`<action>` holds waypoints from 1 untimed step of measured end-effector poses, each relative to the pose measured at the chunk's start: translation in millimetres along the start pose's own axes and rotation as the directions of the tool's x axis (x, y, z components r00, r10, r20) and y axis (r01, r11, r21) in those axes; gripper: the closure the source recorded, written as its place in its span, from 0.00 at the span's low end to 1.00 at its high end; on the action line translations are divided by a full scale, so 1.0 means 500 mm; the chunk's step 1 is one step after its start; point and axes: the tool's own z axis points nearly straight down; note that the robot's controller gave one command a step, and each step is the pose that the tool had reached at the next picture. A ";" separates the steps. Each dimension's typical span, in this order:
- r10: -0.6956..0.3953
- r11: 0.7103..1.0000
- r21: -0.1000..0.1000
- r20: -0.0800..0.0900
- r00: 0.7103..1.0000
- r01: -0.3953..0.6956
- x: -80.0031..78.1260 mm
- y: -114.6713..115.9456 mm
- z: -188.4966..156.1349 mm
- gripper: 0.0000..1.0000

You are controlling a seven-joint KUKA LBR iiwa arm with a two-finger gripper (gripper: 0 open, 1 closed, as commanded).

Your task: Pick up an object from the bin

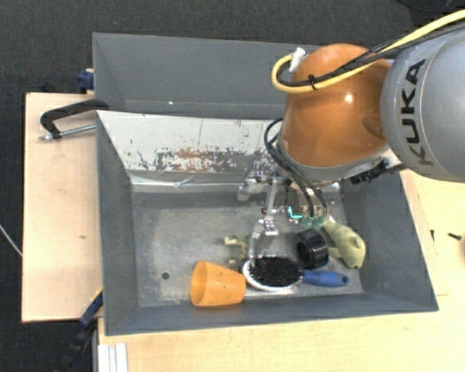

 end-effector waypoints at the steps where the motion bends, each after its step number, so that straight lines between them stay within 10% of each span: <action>1: -0.055 0.998 0.000 0.007 0.998 0.055 -0.042 0.007 0.037 0.00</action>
Offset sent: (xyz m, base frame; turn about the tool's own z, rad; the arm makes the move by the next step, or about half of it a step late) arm 0.0203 0.0025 -0.0186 -0.0541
